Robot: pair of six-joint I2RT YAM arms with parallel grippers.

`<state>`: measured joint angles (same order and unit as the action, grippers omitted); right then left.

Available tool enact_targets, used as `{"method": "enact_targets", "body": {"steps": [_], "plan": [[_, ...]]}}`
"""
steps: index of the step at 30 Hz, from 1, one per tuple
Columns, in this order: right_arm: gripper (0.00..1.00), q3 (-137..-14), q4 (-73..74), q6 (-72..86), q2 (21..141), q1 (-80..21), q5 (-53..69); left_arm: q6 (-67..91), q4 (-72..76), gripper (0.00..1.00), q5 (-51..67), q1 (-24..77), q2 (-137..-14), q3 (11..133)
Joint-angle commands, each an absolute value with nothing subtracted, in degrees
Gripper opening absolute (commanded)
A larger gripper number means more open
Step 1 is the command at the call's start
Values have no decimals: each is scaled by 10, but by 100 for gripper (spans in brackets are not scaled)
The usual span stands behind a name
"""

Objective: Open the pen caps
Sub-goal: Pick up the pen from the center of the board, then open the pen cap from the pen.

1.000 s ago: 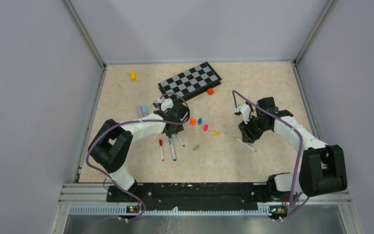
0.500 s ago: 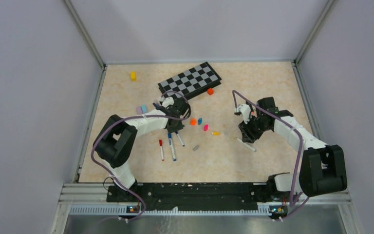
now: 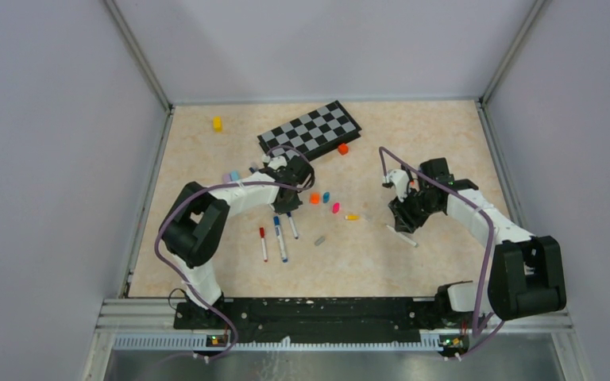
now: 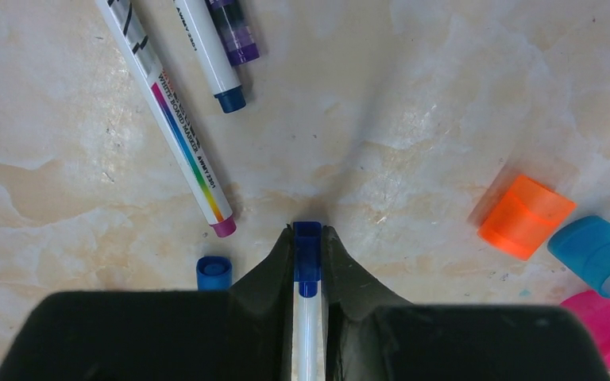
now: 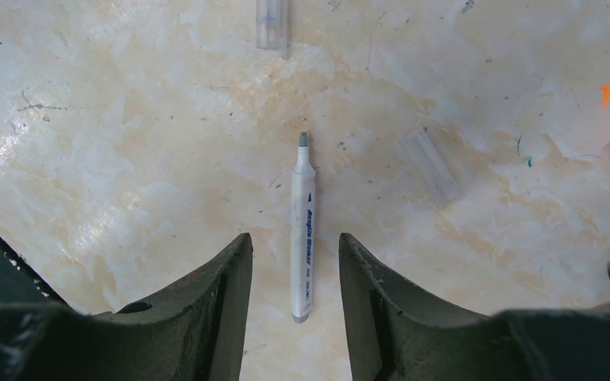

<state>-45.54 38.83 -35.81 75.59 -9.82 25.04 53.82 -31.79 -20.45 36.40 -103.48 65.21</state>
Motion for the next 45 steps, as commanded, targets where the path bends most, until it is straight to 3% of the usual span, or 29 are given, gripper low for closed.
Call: {"method": "enact_targets", "body": {"steps": [1,12,18,22,27,30,37,45], "plan": [[43,-477,383,-357,742,-94,267,519,-316,8,-199,360,-1005,649],[43,-519,361,-368,688,-94,416,426,-149,0,-89,361,-854,579],[46,-521,278,-354,691,-96,644,403,134,0,96,360,-756,442],[49,-459,60,-137,707,-100,730,443,356,0,171,362,-736,368],[58,-361,-210,168,706,-101,703,473,501,0,181,380,-770,348],[63,-327,-319,271,712,-107,703,476,537,0,175,395,-798,358],[64,-321,-348,359,726,-137,651,471,573,0,142,426,-831,374],[59,-317,-340,341,737,-169,615,477,606,0,123,449,-850,376]]}}
